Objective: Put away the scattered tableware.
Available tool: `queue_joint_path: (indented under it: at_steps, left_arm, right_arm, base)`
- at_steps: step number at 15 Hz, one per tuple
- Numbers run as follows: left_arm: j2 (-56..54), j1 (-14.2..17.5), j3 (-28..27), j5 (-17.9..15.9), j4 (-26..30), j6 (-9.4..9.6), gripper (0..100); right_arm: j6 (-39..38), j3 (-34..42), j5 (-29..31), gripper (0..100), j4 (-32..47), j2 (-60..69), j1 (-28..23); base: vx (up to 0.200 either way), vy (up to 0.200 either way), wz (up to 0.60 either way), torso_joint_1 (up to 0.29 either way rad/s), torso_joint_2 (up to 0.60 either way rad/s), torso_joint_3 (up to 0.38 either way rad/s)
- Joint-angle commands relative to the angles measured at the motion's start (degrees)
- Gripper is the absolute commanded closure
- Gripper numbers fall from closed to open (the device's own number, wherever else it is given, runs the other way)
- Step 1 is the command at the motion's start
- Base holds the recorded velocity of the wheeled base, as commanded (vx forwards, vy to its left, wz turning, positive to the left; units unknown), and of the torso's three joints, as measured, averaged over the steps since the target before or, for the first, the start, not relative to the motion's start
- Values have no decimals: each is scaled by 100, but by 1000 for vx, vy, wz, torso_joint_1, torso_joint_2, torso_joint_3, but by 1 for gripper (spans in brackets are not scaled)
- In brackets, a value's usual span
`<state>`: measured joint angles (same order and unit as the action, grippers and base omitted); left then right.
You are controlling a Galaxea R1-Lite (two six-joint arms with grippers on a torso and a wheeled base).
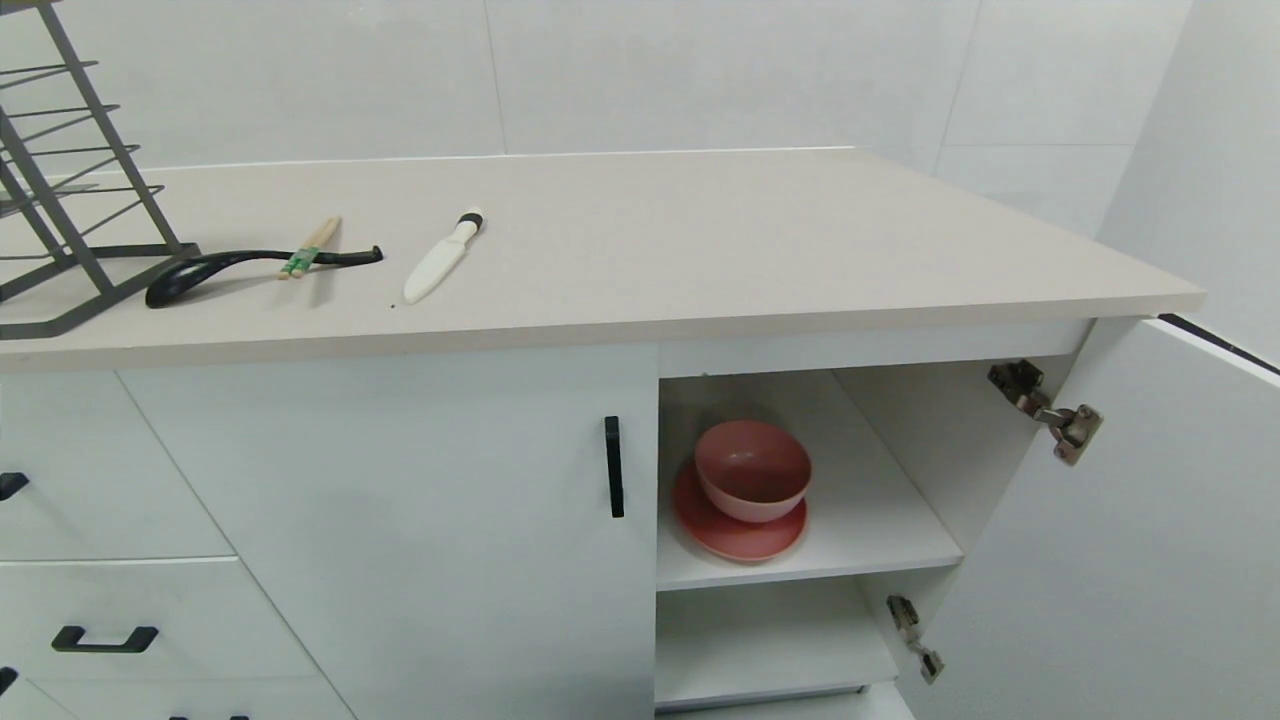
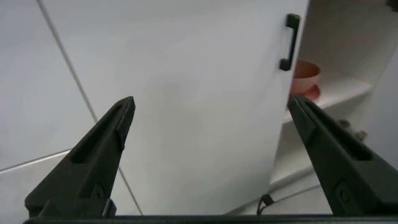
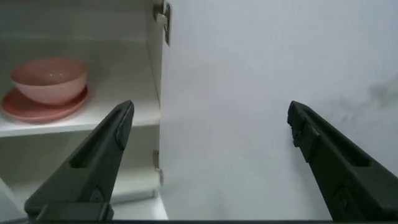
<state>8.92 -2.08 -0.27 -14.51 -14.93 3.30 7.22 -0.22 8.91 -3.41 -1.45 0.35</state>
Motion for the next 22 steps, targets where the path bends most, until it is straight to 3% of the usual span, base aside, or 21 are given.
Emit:
queue_joint_path:
  at_steps: [1,3,5,6,7,9,12,19,22]
  left_arm:
    - [-400,77,27,299,52,-23,0]
    - [-717,129,27,484,421,-23,0]
    - [-892,200,27,510,1265,74,0]
    - [-892,200,9,827,1581,-5,0]
    - [-892,200,27,1099,1493,-155,0]
    - [-892,200,27,1240,1493,-260,0]
    - [-892,200,27,1178,1485,-330,0]
    - [-892,200,27,1178,1493,-330,0]
    - [-892,200,27,1178,1493,-313,0]
  right_arm:
    - [-19,-4,-250,0,7,136,-27]
    - [-54,-48,-689,0,174,136,-27]
    - [-71,-145,-900,0,429,136,-27]
    - [-80,-163,-953,0,464,136,-27]
    - [-133,-163,-970,0,473,136,-27]
    - [-168,-136,-1304,0,456,136,-27]
    - [-194,-101,-1506,0,403,136,-27]
    - [-273,-4,-1462,0,262,136,-27]
    - [-695,-4,-1216,0,341,136,-27]
  base:
    - [0,0,0,0,0,0]
    - [0,0,0,0,0,0]
    - [0,0,0,0,0,0]
    - [0,0,0,0,0,0]
    - [0,0,0,0,0,0]
    - [0,0,0,0,0,0]
    - [0,0,0,0,0,0]
    - [0,0,0,0,0,0]
    - [0,0,0,0,0,0]
